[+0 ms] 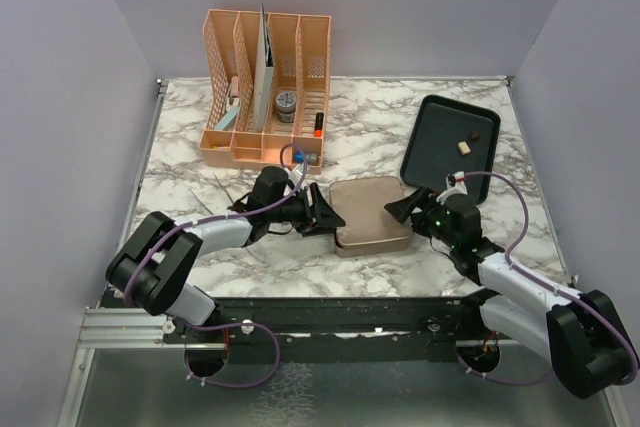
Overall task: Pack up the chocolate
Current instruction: Close the box lid on the packing box.
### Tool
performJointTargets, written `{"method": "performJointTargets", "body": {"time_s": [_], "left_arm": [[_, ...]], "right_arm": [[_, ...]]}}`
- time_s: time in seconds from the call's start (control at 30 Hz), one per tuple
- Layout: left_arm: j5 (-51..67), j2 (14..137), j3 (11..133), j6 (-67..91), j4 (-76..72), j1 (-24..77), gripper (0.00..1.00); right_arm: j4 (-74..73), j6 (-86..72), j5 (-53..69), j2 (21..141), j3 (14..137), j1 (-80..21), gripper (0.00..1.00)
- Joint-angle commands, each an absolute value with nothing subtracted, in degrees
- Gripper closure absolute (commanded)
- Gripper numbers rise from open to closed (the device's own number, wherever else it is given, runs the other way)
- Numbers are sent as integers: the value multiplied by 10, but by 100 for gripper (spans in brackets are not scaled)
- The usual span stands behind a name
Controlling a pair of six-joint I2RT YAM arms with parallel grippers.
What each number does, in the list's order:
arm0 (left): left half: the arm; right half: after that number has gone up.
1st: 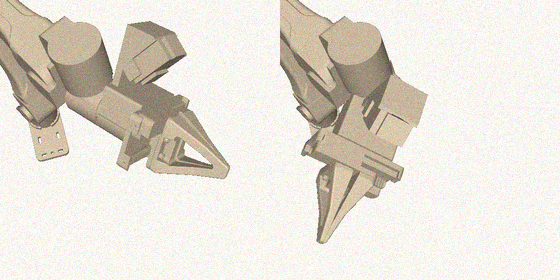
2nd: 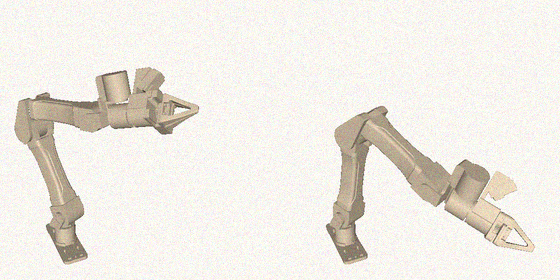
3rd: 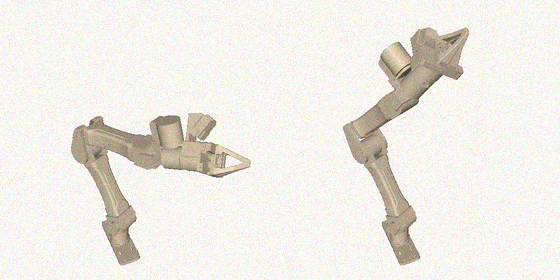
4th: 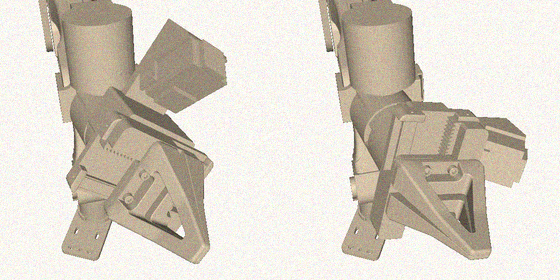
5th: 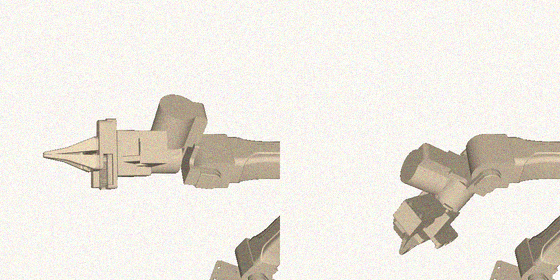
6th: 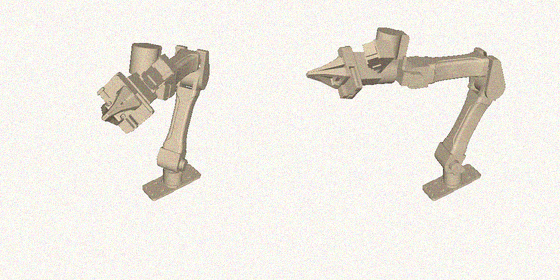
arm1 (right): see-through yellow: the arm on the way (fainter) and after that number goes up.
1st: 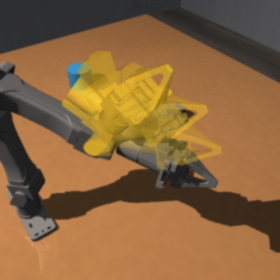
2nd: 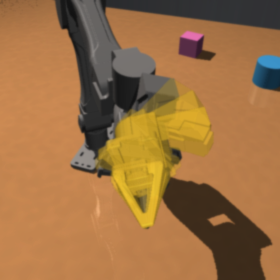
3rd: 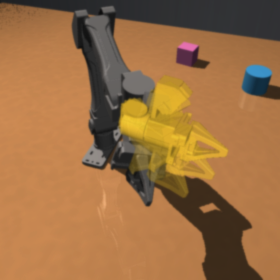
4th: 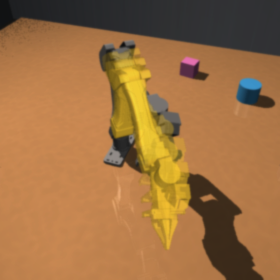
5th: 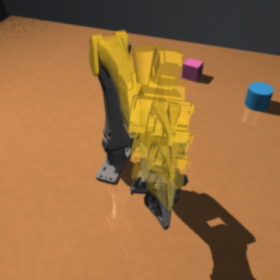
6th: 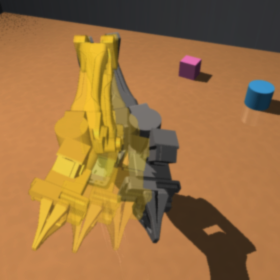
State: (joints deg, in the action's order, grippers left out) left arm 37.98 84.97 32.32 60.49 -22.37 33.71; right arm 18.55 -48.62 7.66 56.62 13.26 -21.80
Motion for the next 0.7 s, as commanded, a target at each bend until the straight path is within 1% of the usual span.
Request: {"method": "performJointTargets", "body": {"time_s": [0.0,0.03,0.1,0.27,0.5,0.57,0.67], "left_arm": [[304,832,363,513,-167,349,46],[281,829,377,484,-127,350,46],[255,826,397,446,-82,352,45],[252,833,410,431,-66,353,44],[234,834,413,404,-28,354,44],[230,832,412,403,-28,354,44],[232,833,413,403,-28,354,44]], "right_arm": [[323,-570,259,560,114,-250,17],[345,-582,268,566,108,-250,17],[374,-600,277,578,99,-250,21],[413,-627,273,582,87,-250,34],[398,-651,244,507,78,-248,34],[408,-663,248,504,75,-248,34],[466,-693,256,522,62,-248,35]]}}
